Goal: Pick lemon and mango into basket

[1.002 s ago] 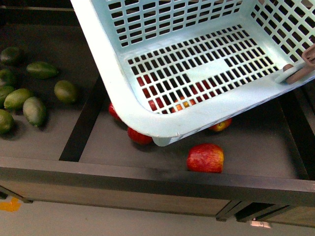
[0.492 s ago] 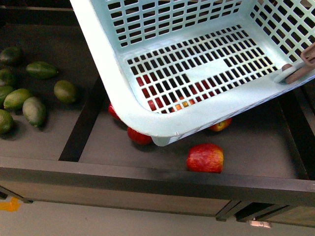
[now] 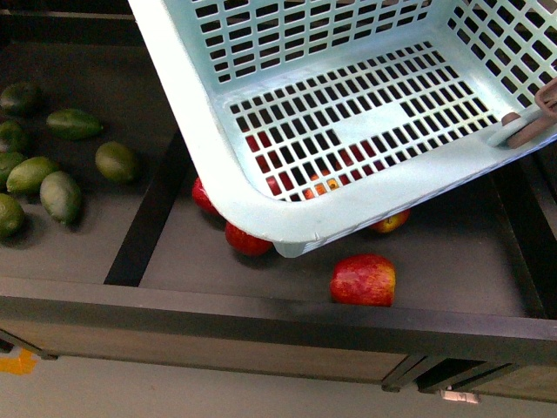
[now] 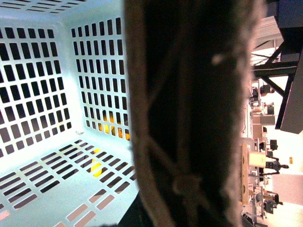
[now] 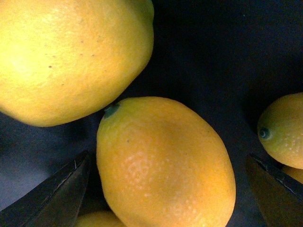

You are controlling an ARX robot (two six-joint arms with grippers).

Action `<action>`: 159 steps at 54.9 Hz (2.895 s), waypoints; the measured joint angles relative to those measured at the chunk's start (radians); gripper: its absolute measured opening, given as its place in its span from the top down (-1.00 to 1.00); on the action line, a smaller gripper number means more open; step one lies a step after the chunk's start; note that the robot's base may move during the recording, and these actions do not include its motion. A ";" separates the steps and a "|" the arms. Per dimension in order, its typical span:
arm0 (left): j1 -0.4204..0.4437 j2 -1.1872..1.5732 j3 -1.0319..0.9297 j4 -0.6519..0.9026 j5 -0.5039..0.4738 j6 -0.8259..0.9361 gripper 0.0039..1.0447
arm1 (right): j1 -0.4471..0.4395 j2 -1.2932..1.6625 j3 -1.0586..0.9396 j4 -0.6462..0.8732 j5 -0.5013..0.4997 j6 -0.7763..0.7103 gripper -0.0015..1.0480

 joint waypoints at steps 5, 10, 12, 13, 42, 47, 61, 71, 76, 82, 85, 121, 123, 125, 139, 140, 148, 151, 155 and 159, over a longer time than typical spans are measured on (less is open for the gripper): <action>0.000 0.000 0.000 0.000 -0.003 0.000 0.93 | 0.005 0.027 0.052 -0.025 0.005 0.003 -0.83; 0.000 0.000 0.000 0.000 -0.003 0.000 0.93 | 0.007 0.042 0.083 -0.041 0.006 0.004 -0.83; 0.000 0.000 0.000 0.000 -0.002 0.000 0.93 | 0.008 0.048 0.094 -0.047 0.008 0.006 -0.80; 0.000 0.000 0.000 0.000 -0.002 0.000 0.93 | 0.009 0.050 0.097 -0.048 0.008 0.006 -0.74; 0.000 0.000 0.000 0.000 -0.001 0.000 0.93 | -0.021 0.017 0.069 -0.060 -0.050 0.065 -0.25; 0.000 0.000 0.000 0.000 -0.001 0.000 0.93 | -0.047 -0.061 0.001 -0.031 -0.126 0.129 -0.25; 0.000 0.000 0.000 0.000 0.000 0.000 0.93 | -0.109 -0.520 -0.345 0.150 -0.482 0.406 -0.24; 0.000 0.000 0.000 0.000 -0.002 0.000 0.93 | -0.120 -0.803 -0.547 0.243 -0.644 0.610 -0.24; 0.000 0.000 0.000 0.000 -0.002 0.000 0.93 | -0.103 -0.952 -0.655 0.305 -0.697 0.718 -0.24; 0.000 0.000 0.000 0.000 0.000 0.000 0.93 | -0.048 -1.091 -0.749 0.394 -0.711 0.859 -0.24; 0.000 0.000 0.000 0.000 0.000 0.000 0.93 | 0.013 -1.168 -0.796 0.446 -0.697 0.938 -0.24; 0.000 0.000 0.000 0.000 0.000 0.000 0.93 | 0.528 -1.245 -0.867 0.453 -0.339 0.982 -0.24; 0.000 0.000 0.000 0.000 0.000 0.000 0.93 | 0.547 -1.237 -0.866 0.449 -0.325 0.975 -0.24; 0.000 0.000 0.000 0.000 0.000 0.000 0.93 | 0.563 -1.229 -0.863 0.444 -0.312 0.969 -0.24; 0.000 0.000 0.000 0.000 -0.001 0.000 0.93 | 0.584 -1.212 -0.863 0.501 -0.185 0.999 -0.84; 0.000 0.000 0.000 0.000 -0.002 0.002 0.93 | 0.578 -1.219 -0.866 0.514 -0.164 1.010 -0.83; 0.000 0.000 -0.002 0.000 -0.002 0.000 0.93 | 0.505 -1.341 -0.960 0.576 0.068 1.137 -0.65; 0.001 0.000 -0.002 0.000 -0.004 0.001 0.93 | 0.499 -1.386 -1.015 0.599 0.091 1.182 -0.49; 0.001 0.000 -0.002 0.000 -0.005 0.001 0.93 | 0.506 -1.440 -1.100 0.636 0.092 1.209 -0.25; -0.002 0.000 -0.002 0.000 0.001 0.001 0.93 | 0.520 -1.491 -1.216 0.675 0.103 1.229 0.08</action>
